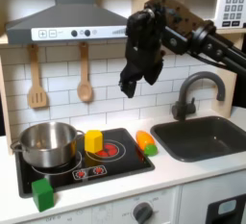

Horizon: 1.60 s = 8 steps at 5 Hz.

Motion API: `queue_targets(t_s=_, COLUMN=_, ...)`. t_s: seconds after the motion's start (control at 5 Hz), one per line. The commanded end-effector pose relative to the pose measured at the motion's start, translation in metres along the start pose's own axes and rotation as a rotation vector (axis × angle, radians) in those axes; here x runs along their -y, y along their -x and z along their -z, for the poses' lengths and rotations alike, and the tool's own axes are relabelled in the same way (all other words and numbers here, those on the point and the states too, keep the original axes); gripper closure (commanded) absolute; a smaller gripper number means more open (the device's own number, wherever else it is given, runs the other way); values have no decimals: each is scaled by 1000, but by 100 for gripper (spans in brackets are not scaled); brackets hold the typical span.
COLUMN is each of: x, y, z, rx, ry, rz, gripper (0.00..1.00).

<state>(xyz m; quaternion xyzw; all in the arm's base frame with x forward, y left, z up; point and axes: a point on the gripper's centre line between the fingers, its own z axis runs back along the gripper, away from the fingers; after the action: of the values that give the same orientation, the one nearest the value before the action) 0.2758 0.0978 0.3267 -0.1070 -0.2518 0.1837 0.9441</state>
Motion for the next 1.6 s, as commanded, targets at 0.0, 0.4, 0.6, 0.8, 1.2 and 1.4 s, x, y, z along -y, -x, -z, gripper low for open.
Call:
queue_targets(t_s=0.0, x=-2, y=-18, z=3, rx=14, ry=-14, rz=-8, gripper=0)
queue_targets(t_s=0.4, x=0, y=-37, z=3, rx=-11, ry=5, rz=-48, gripper=0)
queue_targets(t_s=0.6, x=-7, y=-49, z=7, rx=-17, ry=-18, rz=-60, gripper=0)
queue_targets(t_s=0.8, x=-10, y=-53, z=6, rx=-7, ry=-16, rz=-79, gripper=0)
queue_targets(t_s=1.2, x=-3, y=-43, z=3, rx=-17, ry=-19, rz=-65, gripper=0)
queue_targets(t_s=1.4, x=-21, y=-35, z=15, rx=-40, ry=-118, rz=-66, gripper=0)
